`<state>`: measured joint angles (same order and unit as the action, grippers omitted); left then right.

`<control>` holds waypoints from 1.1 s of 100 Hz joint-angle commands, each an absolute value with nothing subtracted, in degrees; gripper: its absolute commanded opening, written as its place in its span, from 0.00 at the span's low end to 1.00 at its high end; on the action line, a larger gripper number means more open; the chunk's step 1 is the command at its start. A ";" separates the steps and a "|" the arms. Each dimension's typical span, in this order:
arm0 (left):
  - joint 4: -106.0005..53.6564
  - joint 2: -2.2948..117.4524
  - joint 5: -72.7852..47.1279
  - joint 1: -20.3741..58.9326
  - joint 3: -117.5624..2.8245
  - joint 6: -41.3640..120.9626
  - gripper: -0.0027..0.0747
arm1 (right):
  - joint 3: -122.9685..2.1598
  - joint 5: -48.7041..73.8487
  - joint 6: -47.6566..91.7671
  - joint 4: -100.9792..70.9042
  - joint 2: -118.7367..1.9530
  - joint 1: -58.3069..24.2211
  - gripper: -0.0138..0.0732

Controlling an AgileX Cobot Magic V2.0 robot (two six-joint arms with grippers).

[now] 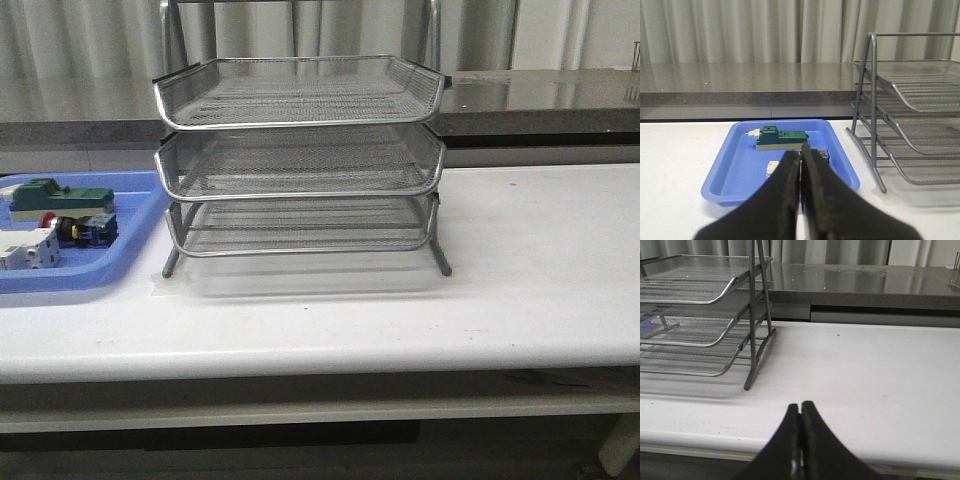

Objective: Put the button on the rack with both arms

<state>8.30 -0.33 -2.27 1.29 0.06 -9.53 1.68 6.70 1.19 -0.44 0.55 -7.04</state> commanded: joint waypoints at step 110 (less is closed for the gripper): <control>7.91 -2.19 2.15 1.26 2.75 -10.10 0.04 | -0.88 -12.42 1.38 -0.73 1.35 -6.59 0.08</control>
<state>8.30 -0.33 -2.27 1.29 0.06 -9.53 1.68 -5.79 1.19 -0.44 0.55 -7.04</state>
